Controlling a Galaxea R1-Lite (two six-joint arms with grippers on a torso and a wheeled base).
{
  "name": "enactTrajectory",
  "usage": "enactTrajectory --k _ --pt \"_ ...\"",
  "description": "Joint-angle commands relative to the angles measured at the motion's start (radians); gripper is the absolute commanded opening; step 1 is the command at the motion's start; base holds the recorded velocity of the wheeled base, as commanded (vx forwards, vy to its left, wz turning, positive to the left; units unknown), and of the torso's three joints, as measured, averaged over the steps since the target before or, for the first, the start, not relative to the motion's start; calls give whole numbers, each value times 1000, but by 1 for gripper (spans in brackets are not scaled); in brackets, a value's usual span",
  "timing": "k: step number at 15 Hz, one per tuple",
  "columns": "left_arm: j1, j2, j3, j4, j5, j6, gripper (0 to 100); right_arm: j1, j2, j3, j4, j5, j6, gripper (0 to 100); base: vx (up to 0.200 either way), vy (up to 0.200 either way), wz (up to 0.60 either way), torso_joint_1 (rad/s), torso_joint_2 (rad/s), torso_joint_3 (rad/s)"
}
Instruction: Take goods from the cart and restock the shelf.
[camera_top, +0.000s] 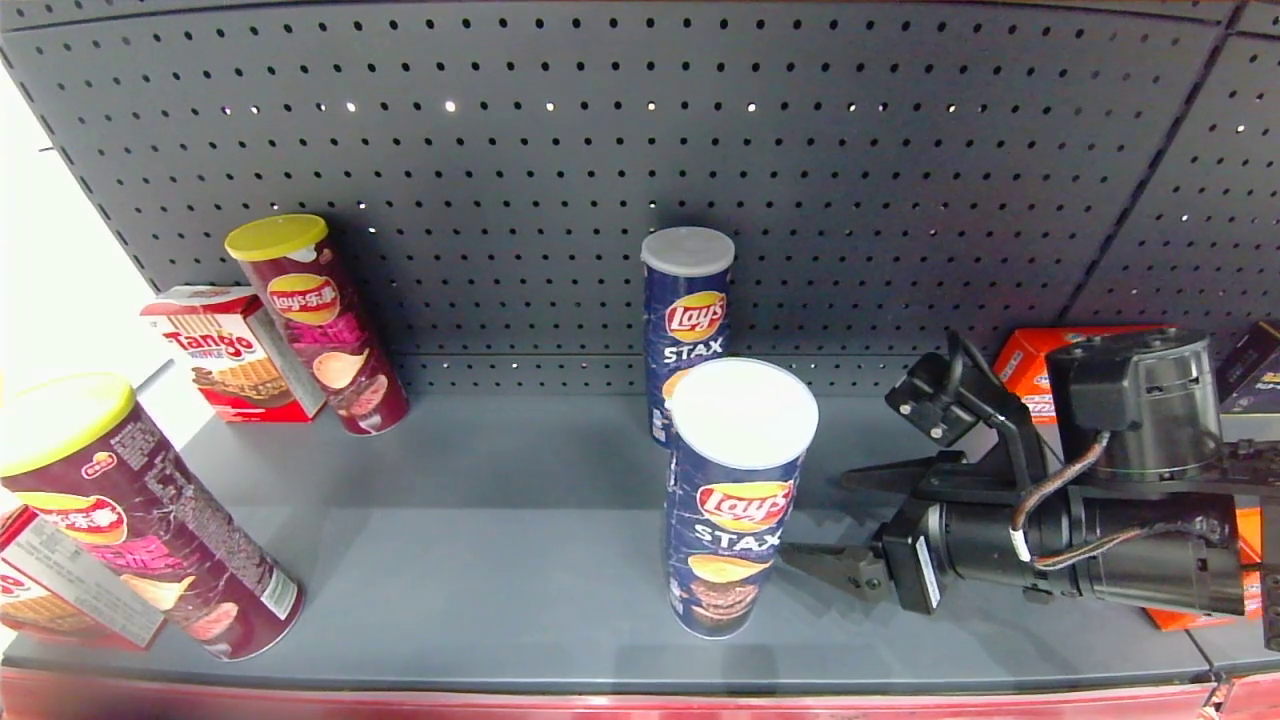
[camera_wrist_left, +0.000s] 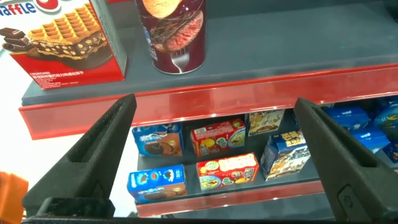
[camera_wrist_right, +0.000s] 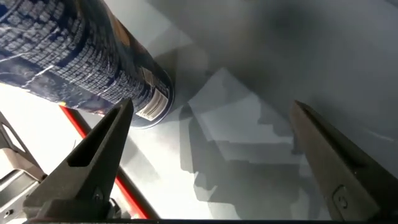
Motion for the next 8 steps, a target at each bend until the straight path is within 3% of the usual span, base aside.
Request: enactTrajectory --k 1,8 --pt "0 1 0 0 1 0 100 5 19 -16 0 1 -1 100 0 0 0 0 0 0" --pt "0 1 0 0 0 0 100 5 21 -23 0 1 1 100 0 0 0 0 0 0"
